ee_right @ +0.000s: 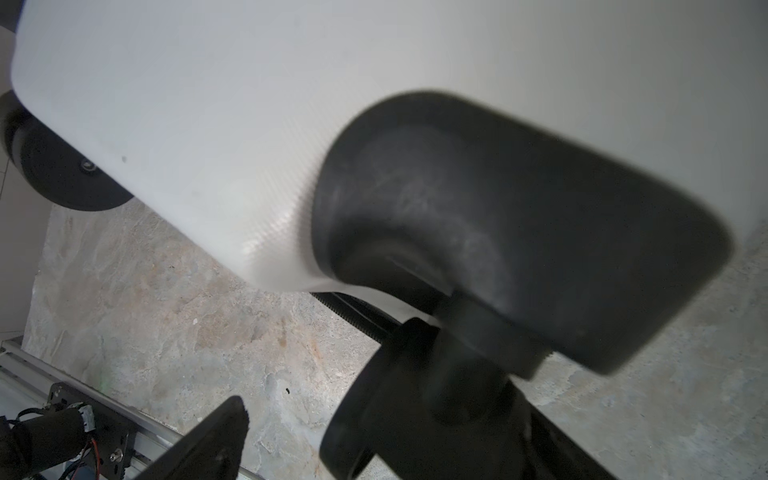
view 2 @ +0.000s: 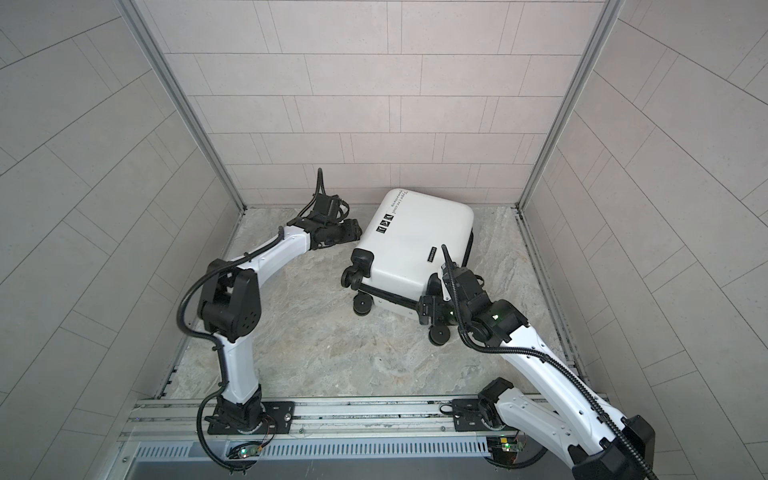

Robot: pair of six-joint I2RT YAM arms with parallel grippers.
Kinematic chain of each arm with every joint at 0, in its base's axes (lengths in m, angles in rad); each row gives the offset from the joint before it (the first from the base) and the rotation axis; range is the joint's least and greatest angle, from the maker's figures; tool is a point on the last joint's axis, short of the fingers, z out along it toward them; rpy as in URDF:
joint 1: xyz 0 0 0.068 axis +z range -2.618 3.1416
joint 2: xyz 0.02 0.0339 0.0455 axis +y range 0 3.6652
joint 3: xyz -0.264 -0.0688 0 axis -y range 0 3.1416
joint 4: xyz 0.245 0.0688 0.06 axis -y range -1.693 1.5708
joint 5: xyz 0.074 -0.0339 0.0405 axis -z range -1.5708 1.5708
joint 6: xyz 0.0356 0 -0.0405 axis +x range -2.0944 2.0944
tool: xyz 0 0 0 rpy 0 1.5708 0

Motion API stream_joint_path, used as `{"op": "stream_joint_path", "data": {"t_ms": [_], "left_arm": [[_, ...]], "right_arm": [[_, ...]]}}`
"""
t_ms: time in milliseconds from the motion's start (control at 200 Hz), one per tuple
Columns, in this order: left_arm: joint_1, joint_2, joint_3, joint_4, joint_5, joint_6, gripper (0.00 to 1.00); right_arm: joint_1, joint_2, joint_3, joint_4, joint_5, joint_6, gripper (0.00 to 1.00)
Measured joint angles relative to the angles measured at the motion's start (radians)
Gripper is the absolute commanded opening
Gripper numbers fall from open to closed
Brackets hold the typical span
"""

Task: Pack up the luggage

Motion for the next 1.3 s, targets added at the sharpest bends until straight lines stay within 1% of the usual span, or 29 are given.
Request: {"op": "stream_joint_path", "data": {"t_ms": [70,160,290,330,405,520,620,685,796,871,1121,1301], "left_arm": [[0.0,-0.147,-0.125,0.033,-0.046,0.017,0.69],[0.0,-0.382,-0.319,0.126,-0.098,0.031,0.69],[-0.001,-0.671,-0.588,0.249,-0.132,0.043,0.69],[-0.004,-0.737,-0.669,0.282,-0.135,0.045,0.69],[-0.024,-0.826,-0.818,0.342,-0.136,0.046,0.67],[-0.1,-0.908,-1.033,0.439,-0.129,0.063,0.64],[-0.164,-0.93,-1.169,0.55,-0.115,0.085,0.63],[-0.182,-0.93,-1.239,0.646,-0.105,0.091,0.64],[-0.184,-0.907,-1.341,0.822,-0.1,0.097,0.64],[-0.184,-0.866,-1.357,0.898,-0.085,0.109,0.65],[-0.184,-0.694,-1.357,1.131,0.024,0.162,0.65],[-0.184,-0.57,-1.353,1.267,0.063,0.177,0.64]], "right_arm": [[0.0,-0.002,-0.016,0.001,0.013,0.01,0.98],[0.0,-0.002,-0.032,0.004,0.023,0.022,0.95],[0.0,0.0,-0.04,0.016,0.028,0.04,0.87],[0.0,0.002,-0.04,0.021,0.03,0.046,0.84],[0.0,0.006,-0.04,0.023,0.03,0.058,0.75],[0.0,0.011,-0.039,0.024,0.03,0.066,0.59],[0.001,0.011,-0.029,0.023,0.016,0.086,0.46],[-0.006,0.011,-0.024,0.019,0.021,0.129,0.39],[-0.015,0.016,-0.018,0.017,0.027,0.154,0.32],[-0.015,0.02,-0.012,0.01,0.027,0.165,0.29],[-0.014,0.033,0.002,-0.007,0.027,0.183,0.22],[-0.008,0.054,0.02,-0.024,0.03,0.196,0.16]]}}
